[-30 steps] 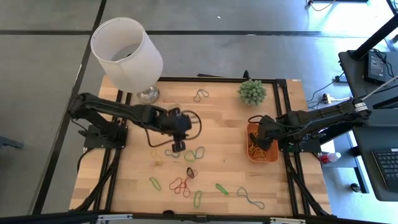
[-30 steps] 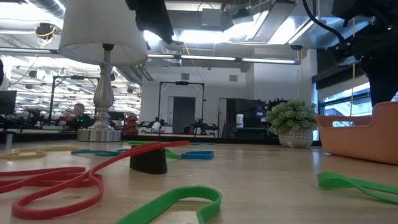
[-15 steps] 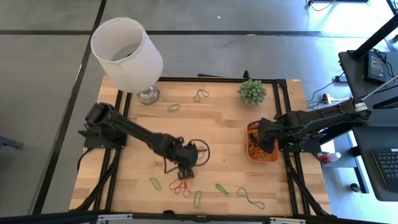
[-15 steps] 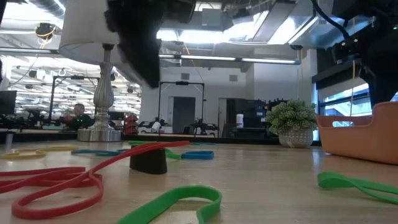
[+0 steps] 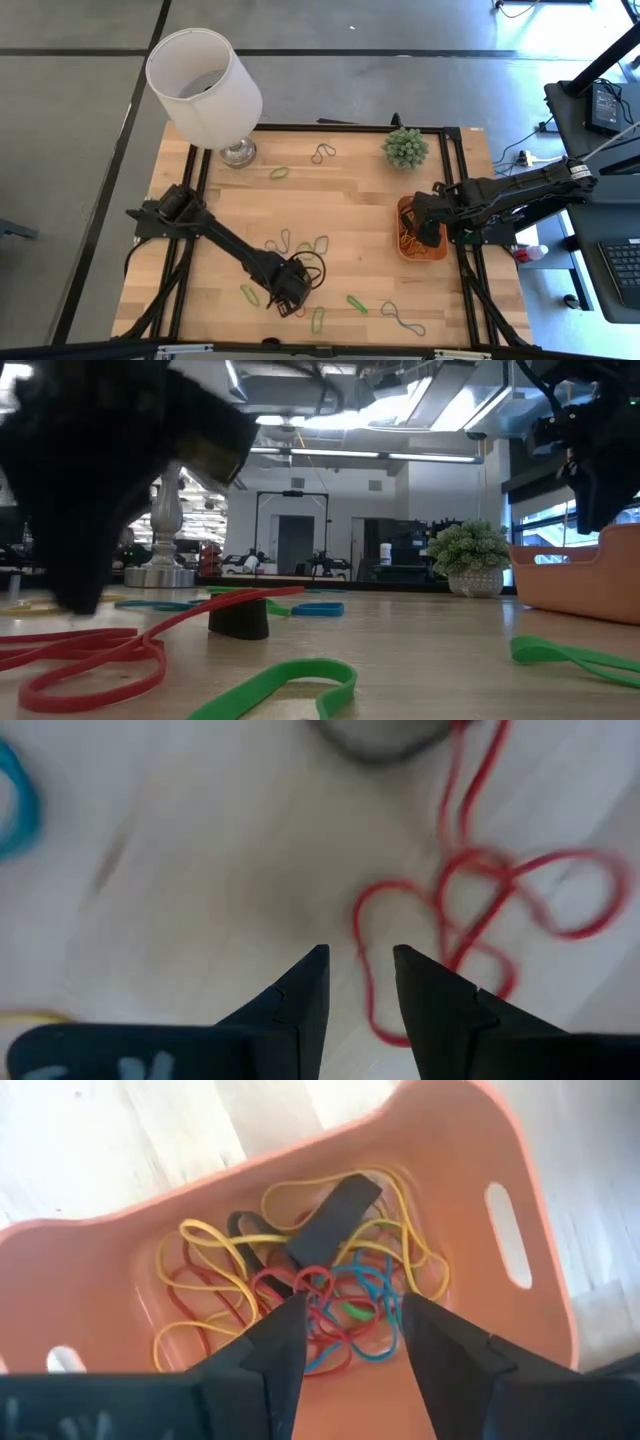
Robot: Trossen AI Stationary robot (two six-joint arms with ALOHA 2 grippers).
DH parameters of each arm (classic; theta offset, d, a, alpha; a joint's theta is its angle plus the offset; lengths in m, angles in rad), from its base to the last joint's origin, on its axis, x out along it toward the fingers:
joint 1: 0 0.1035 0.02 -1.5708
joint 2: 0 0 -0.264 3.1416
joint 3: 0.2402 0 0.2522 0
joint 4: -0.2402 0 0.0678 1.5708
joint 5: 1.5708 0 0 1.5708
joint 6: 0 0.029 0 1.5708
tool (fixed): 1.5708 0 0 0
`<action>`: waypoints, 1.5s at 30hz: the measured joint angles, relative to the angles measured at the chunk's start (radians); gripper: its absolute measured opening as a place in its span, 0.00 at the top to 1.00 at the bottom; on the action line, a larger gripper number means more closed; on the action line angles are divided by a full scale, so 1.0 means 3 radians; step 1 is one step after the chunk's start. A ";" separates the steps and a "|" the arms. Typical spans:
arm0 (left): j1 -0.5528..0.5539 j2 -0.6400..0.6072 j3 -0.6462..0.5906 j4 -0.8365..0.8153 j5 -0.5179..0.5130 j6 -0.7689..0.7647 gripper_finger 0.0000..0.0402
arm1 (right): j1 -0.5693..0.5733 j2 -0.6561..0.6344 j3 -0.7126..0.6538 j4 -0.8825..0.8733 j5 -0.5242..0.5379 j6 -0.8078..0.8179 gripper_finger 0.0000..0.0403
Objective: Pick and place rubber bands into bin
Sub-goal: Put the red rubber band into the orange bin
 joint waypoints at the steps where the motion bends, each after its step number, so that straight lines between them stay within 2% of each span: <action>1: -0.0012 0.0038 0.0000 -0.0014 0.0038 -0.0017 0.72 | 0.0000 0.0000 0.0000 0.0011 0.0000 -0.0005 0.58; 4: -0.0038 0.0129 0.0012 -0.0020 0.0052 -0.0041 0.73 | 0.0000 0.0000 0.0000 0.0046 0.0001 -0.0082 0.58; 7: -0.0052 0.0238 0.0024 -0.0053 0.0051 -0.0084 0.78 | 0.0000 -0.0001 0.0000 0.0111 0.0001 -0.0122 0.58; 12: -0.0048 0.0279 0.0028 -0.0065 0.0072 -0.0166 0.97 | 0.0000 -0.0001 0.0000 0.0147 0.0001 -0.0071 0.58; 17: -0.0048 0.0182 0.0063 -0.0100 -0.0006 -0.0159 1.00 | 0.0000 0.0000 0.0000 0.0147 0.0000 -0.0062 0.58; 27: -0.0046 -0.0217 0.0629 -0.1087 -0.0693 -0.0204 1.00 | 0.0000 -0.0001 0.0000 0.0230 -0.0001 -0.0081 0.58; 30: -0.0040 -0.0373 0.0853 -0.1330 -0.0981 -0.0196 1.00 | 0.0000 -0.0001 0.0000 0.0407 -0.0001 -0.0140 0.58; 34: 0.0025 -0.0483 0.1103 -0.1605 -0.1400 -0.0051 1.00 | 0.0000 0.0000 0.0000 0.0919 -0.0001 -0.0292 0.58; 38: 0.0174 -0.0628 0.1274 -0.1636 -0.1776 0.0317 1.00 | 0.0001 0.0000 0.0000 0.1774 -0.0002 -0.0633 0.58; 45: 0.0591 -0.0661 0.1512 -0.1593 -0.1917 0.1121 1.00 | 0.0001 0.0132 0.0003 0.3517 0.0000 -0.1545 0.58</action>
